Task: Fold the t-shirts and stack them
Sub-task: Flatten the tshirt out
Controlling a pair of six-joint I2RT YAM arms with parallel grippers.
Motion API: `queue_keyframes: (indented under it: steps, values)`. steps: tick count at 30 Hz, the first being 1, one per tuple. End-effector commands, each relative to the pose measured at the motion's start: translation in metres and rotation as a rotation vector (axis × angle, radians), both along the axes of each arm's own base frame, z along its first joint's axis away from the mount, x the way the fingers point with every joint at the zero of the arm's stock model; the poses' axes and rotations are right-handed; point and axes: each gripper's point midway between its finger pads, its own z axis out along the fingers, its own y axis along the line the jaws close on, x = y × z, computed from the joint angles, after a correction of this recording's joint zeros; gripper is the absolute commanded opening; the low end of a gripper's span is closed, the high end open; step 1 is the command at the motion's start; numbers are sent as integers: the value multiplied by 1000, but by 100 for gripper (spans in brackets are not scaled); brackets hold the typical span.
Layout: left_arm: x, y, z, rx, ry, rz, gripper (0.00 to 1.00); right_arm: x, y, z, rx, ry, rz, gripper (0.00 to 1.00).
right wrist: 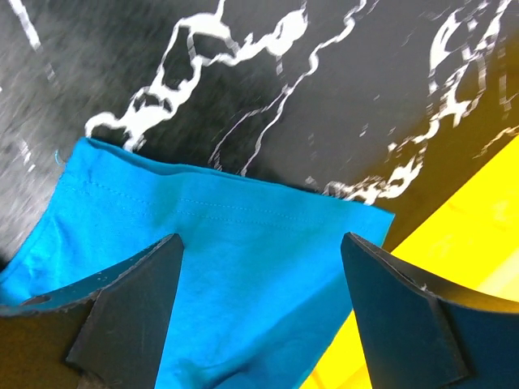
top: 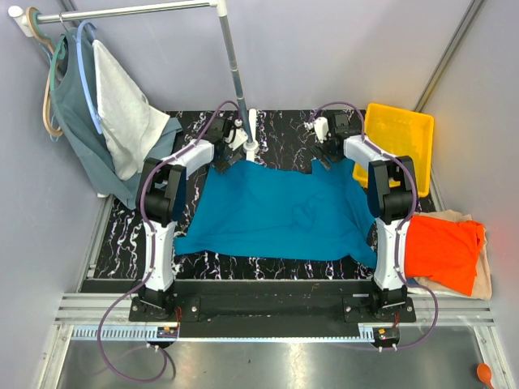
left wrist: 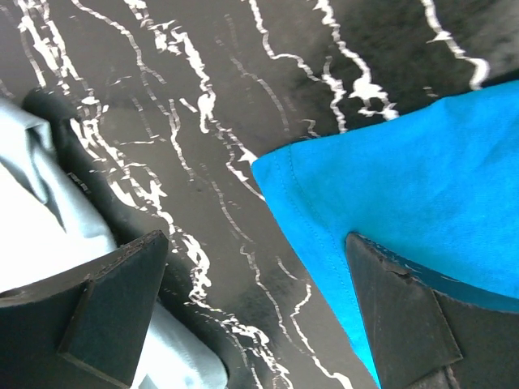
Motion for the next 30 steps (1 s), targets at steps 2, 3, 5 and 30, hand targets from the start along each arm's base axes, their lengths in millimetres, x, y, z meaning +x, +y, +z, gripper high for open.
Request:
queue_keyframes:
  steps: [2,3,5,30]
  values:
    - [10,18,-6,95,-45,31,97,27,-6,3,-53,-63,-10,87]
    - [12,21,-5,101,-53,39,97,28,-7,3,-59,-66,-14,87]
    - [16,27,-3,116,-67,62,97,35,-6,3,-58,-75,-16,87]
    - [55,60,7,139,-149,185,98,98,28,19,20,-179,-1,90]
